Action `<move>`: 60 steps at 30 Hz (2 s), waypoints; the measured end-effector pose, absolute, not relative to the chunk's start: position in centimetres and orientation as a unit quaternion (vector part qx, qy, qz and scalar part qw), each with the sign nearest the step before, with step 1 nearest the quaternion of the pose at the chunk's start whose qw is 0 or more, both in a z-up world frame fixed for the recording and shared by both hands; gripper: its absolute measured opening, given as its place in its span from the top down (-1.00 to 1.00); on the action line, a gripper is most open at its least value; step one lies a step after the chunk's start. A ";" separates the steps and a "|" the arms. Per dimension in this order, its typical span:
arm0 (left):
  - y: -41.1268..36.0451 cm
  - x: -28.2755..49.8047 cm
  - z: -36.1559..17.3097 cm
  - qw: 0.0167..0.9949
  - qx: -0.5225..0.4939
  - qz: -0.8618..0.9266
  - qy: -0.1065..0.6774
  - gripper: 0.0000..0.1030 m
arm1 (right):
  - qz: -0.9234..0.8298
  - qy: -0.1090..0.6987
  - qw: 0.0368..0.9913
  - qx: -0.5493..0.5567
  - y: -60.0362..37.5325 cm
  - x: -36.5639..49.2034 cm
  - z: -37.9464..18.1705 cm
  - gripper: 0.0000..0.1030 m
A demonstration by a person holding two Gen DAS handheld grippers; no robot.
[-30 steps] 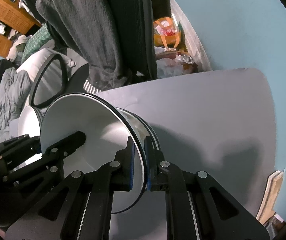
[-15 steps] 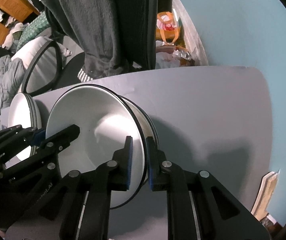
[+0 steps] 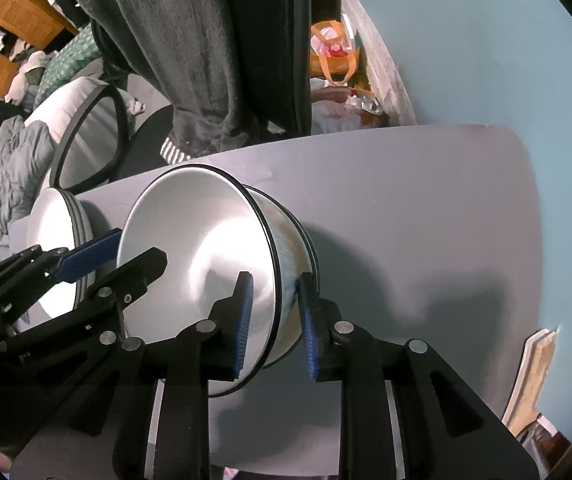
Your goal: Organize plates and bowls
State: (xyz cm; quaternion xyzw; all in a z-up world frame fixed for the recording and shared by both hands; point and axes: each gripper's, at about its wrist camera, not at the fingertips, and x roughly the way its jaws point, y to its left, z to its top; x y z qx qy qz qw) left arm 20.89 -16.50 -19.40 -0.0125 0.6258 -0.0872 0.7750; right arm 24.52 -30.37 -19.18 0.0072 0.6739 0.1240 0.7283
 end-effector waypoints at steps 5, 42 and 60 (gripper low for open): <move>-16.1 20.7 -19.2 0.774 -0.027 -0.088 0.626 0.33 | 0.120 0.675 0.728 0.005 -30.1 24.3 -18.8 0.53; -14.7 20.4 -22.3 0.734 -0.084 -0.068 0.671 -0.04 | 0.141 0.681 0.718 0.017 -33.8 24.9 -20.1 -0.04; -15.3 21.0 -24.9 0.711 -0.114 -0.051 0.692 -0.07 | 0.175 0.702 0.690 0.003 -32.8 26.6 -23.0 -0.04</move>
